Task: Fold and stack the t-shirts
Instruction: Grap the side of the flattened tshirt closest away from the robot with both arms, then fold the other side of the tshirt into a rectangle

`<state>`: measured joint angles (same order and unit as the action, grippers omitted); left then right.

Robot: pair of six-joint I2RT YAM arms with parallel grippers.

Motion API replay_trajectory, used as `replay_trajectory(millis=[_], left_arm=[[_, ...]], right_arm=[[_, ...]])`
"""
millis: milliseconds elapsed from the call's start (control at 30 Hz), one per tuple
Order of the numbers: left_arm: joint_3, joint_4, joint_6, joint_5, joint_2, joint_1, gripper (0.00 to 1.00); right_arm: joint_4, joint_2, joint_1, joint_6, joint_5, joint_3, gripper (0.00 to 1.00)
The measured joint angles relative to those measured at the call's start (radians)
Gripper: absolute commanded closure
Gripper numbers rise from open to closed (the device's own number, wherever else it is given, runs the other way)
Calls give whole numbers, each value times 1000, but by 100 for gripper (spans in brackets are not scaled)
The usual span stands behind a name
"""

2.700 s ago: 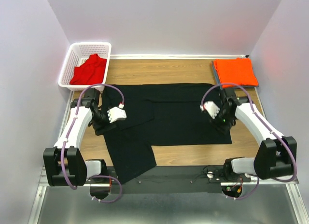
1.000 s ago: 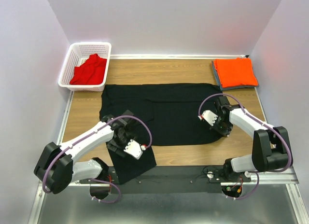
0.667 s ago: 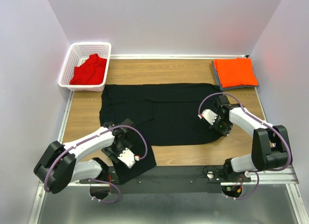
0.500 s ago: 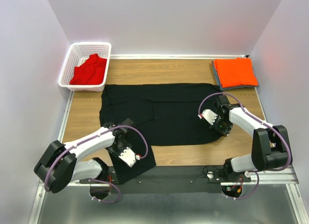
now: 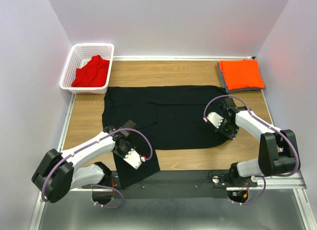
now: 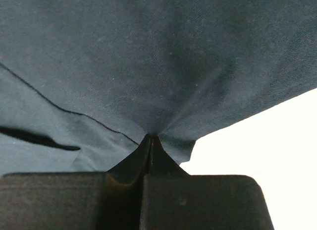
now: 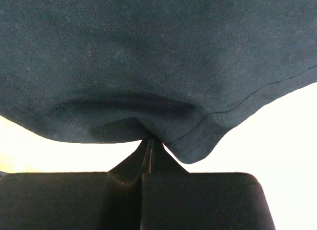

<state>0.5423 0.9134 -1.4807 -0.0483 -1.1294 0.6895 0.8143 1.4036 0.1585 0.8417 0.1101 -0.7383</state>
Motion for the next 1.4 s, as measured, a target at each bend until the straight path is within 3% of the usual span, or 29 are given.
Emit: replay_trajectory(millis=[267, 467, 867, 1400], left_arm=[[50, 69, 5, 9, 50, -14, 100], [167, 119, 7, 31, 97, -99, 100], [243, 164, -5, 76, 114, -272, 100], [459, 178, -34, 154, -51, -422, 100]], right_arm=[[29, -41, 0, 4, 1, -10, 99], [53, -108, 0, 22, 6, -11, 100], [79, -154, -9, 48, 15, -11, 99], [114, -46, -23, 85, 16, -196, 99]])
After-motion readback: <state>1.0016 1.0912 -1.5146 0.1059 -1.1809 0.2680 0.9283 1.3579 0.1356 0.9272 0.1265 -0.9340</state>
